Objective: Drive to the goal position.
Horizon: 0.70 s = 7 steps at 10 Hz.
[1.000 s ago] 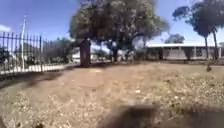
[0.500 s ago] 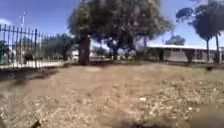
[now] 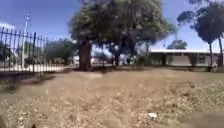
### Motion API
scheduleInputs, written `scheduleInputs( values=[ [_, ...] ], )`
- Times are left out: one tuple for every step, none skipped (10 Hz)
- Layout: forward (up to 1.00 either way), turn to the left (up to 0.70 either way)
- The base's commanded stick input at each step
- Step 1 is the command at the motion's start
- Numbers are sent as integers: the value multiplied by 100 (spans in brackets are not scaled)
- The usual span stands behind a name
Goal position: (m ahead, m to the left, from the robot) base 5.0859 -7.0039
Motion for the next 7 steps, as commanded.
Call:
scheduleInputs(
  values=[
    [70,0],
    [70,0],
    [70,0],
    [70,0],
    [70,0],
    [70,0],
    [70,0]
  ],
)
